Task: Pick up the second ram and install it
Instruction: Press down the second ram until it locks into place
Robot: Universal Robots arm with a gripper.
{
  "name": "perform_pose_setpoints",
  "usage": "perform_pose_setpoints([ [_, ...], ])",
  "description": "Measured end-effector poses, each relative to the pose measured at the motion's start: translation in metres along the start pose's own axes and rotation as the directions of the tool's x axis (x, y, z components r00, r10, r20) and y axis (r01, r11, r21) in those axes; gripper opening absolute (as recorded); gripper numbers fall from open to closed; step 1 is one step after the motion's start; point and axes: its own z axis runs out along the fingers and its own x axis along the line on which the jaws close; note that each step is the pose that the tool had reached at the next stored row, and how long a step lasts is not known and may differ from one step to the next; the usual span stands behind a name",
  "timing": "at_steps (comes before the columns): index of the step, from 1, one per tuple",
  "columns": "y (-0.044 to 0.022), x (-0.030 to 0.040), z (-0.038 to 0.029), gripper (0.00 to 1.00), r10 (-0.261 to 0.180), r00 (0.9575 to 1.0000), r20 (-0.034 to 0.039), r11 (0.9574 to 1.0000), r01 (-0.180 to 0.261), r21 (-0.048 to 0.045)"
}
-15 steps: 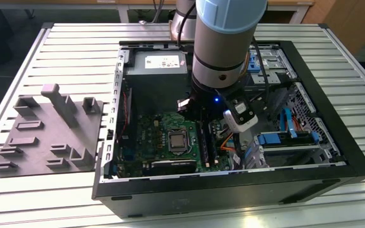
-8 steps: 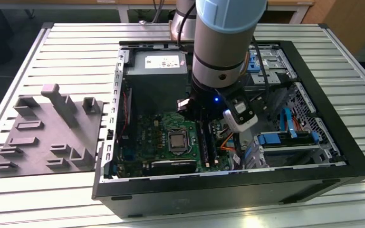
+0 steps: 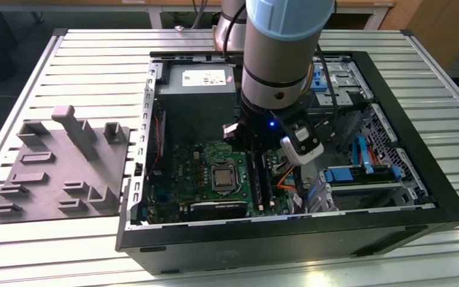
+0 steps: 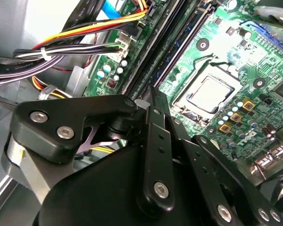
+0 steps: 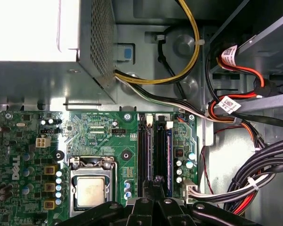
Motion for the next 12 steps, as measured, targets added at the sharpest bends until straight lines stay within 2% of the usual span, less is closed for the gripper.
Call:
perform_pose_setpoints([
  [12,0.0062,0.0001,0.0006,0.11,0.0,1.0,0.0001,1.0,0.0,-0.0001],
])
